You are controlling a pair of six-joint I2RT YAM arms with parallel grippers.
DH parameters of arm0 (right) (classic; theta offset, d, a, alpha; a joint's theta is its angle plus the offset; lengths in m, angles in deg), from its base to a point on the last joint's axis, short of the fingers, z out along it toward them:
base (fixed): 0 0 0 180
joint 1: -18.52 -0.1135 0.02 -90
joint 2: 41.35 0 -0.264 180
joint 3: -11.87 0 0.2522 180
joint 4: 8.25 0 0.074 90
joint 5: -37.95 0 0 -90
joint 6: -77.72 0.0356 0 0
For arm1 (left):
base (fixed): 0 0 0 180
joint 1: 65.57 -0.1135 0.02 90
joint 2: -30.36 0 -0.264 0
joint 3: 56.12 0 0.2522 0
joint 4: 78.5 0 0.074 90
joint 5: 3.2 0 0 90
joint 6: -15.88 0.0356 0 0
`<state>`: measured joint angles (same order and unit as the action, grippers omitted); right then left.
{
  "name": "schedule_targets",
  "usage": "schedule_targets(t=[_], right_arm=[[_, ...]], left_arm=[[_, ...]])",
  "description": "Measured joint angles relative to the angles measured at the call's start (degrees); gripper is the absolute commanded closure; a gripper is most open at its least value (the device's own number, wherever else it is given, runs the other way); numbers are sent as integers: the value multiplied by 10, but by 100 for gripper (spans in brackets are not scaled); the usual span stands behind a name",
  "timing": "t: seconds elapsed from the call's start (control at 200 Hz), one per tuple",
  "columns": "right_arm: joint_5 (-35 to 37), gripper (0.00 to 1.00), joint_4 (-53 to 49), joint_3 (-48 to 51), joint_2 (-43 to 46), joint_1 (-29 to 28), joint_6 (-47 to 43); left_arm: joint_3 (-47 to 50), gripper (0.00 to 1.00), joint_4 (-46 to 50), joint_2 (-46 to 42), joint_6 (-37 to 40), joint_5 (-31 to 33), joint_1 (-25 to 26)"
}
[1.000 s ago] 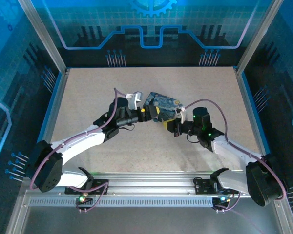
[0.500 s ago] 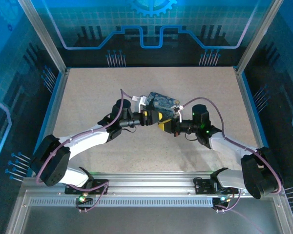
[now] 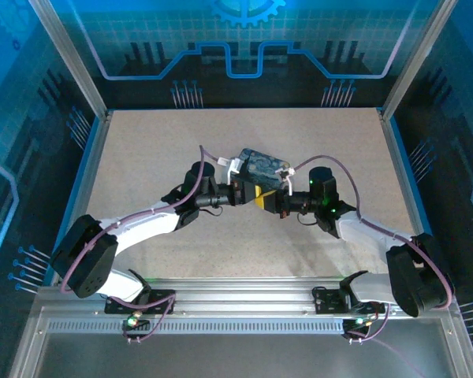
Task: Unlock a padlock with a key
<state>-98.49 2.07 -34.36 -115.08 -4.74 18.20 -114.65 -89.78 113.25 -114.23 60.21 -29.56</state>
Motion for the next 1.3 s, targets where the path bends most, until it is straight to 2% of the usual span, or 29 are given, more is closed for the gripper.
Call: schedule_targets(t=[0.04,0.08,0.22,0.365,0.575,0.99,1.301], right_arm=[[-2,99,0,0,0,2,0],[-3,96,0,0,0,2,0],[-6,76,6,1,0,5,1],[-6,70,20,8,0,11,7],[-6,70,37,9,-2,12,10],[-12,81,57,9,-24,11,20],[-15,82,78,9,-43,3,26]], left_arm=[[0,100,3,0,2,3,-1],[0,100,3,0,8,4,0],[0,100,3,0,9,7,0],[0,100,4,0,9,8,0],[0,100,4,0,9,9,0],[0,100,7,0,8,19,0],[0,100,14,0,8,28,0]])
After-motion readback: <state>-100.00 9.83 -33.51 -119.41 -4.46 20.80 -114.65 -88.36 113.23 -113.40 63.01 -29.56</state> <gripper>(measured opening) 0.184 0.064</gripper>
